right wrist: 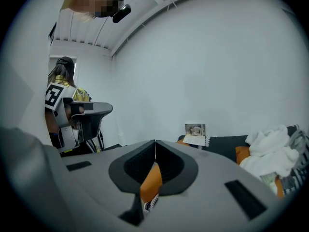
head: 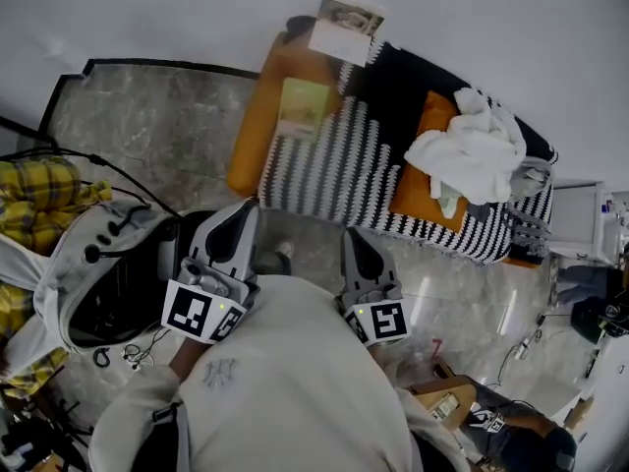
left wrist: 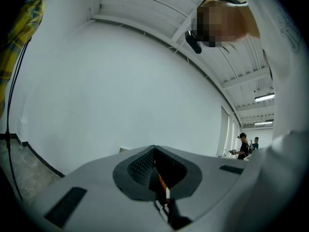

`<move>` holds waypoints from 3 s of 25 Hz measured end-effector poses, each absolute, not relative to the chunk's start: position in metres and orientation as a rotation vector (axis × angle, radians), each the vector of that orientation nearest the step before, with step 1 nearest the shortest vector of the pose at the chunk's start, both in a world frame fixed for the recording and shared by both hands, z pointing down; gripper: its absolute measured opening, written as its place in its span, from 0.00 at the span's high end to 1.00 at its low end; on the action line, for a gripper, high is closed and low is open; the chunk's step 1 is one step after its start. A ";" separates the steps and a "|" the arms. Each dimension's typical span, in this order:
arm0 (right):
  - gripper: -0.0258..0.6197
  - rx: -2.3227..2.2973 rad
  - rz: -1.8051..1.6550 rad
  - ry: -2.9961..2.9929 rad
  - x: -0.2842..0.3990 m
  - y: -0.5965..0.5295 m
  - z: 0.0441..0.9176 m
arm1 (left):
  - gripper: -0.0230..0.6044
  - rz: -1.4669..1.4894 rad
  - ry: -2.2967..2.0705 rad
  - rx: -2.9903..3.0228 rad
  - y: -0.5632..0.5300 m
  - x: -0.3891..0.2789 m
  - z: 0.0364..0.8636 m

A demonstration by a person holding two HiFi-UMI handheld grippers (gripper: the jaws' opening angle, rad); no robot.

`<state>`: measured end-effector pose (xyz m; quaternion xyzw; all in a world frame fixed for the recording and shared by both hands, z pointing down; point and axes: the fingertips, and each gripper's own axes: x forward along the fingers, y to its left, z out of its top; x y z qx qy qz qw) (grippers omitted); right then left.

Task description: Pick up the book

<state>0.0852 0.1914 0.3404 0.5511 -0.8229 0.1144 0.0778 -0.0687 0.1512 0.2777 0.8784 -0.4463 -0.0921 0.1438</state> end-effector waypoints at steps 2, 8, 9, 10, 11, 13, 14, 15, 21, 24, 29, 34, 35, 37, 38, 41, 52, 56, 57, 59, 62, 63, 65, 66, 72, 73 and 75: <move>0.93 1.652 0.354 -2.461 0.088 0.194 0.341 | 0.95 -0.254 -1.287 2.521 0.152 -0.066 0.277; 0.93 1.681 0.365 -2.454 0.096 0.194 0.338 | 0.95 -0.237 -1.260 2.560 0.154 -0.057 0.275; 0.93 1.684 0.364 -2.456 0.097 0.194 0.337 | 0.95 -0.229 -1.257 2.562 0.154 -0.056 0.275; 0.93 1.687 0.366 -2.457 0.098 0.194 0.337 | 0.95 -0.219 -1.254 2.561 0.154 -0.054 0.276; 0.93 1.689 0.368 -2.456 0.099 0.193 0.337 | 0.95 -0.211 -1.250 2.560 0.153 -0.053 0.276; 0.93 1.693 0.371 -2.452 0.102 0.191 0.337 | 0.95 -0.216 -1.246 2.561 0.151 -0.051 0.275; 0.93 1.694 0.370 -2.449 0.103 0.189 0.337 | 0.95 -0.223 -1.246 2.561 0.149 -0.050 0.275; 0.93 1.695 0.368 -2.447 0.103 0.187 0.337 | 0.95 -0.223 -1.245 2.558 0.147 -0.050 0.275; 0.93 1.696 0.365 -2.443 0.103 0.171 0.335 | 0.95 -0.228 -1.245 2.547 0.128 -0.048 0.275; 0.93 1.706 0.384 -2.424 0.106 0.163 0.340 | 0.95 -0.202 -1.219 2.536 0.120 -0.046 0.284; 0.93 1.711 0.387 -2.419 0.105 0.139 0.340 | 0.95 -0.228 -1.223 2.522 0.094 -0.048 0.285; 0.93 1.696 0.373 -2.435 0.100 0.107 0.332 | 0.95 -0.234 -1.233 2.516 0.063 -0.050 0.279; 0.93 1.693 0.371 -2.438 0.099 0.101 0.331 | 0.95 -0.234 -1.233 2.510 0.057 -0.050 0.277; 0.93 1.687 0.372 -2.438 0.098 0.092 0.331 | 0.95 -0.218 -1.229 2.498 0.048 -0.050 0.278; 0.93 1.688 0.375 -2.434 0.098 0.088 0.331 | 0.95 -0.206 -1.227 2.499 0.044 -0.050 0.281; 0.93 1.703 0.378 -2.425 0.101 0.076 0.333 | 0.95 -0.200 -1.223 2.494 0.031 -0.051 0.286; 0.93 1.682 0.392 -2.472 0.083 0.054 0.348 | 0.95 -0.214 -1.226 2.457 0.008 -0.062 0.299; 0.93 1.697 0.379 -2.461 0.094 0.061 0.349 | 0.95 -0.220 -1.232 2.456 0.014 -0.056 0.300; 0.93 1.702 0.379 -2.456 0.094 0.059 0.348 | 0.95 -0.221 -1.229 2.453 0.011 -0.057 0.300; 0.93 1.712 0.389 -2.441 0.082 0.043 0.344 | 0.95 -0.224 -1.217 2.444 -0.005 -0.070 0.298; 0.93 1.703 0.397 -2.435 0.061 0.023 0.339 | 0.95 -0.227 -1.210 2.432 -0.025 -0.091 0.295; 0.93 1.695 0.392 -2.439 0.060 0.024 0.338 | 0.95 -0.230 -1.214 2.430 -0.023 -0.091 0.295; 0.93 1.676 0.378 -2.450 0.061 0.033 0.337 | 0.95 -0.240 -1.225 2.427 -0.013 -0.088 0.295; 0.93 1.666 0.369 -2.456 0.062 0.038 0.337 | 0.95 -0.247 -1.230 2.427 -0.008 -0.087 0.295; 0.93 1.630 0.378 -2.452 0.061 0.018 0.338 | 0.95 -0.233 -1.244 2.386 -0.025 -0.090 0.299; 0.93 1.625 0.383 -2.451 0.061 0.009 0.338 | 0.95 -0.228 -1.246 2.379 -0.035 -0.091 0.299; 0.93 1.610 0.381 -2.458 0.062 0.002 0.336 | 0.95 -0.225 -1.260 2.368 -0.040 -0.091 0.298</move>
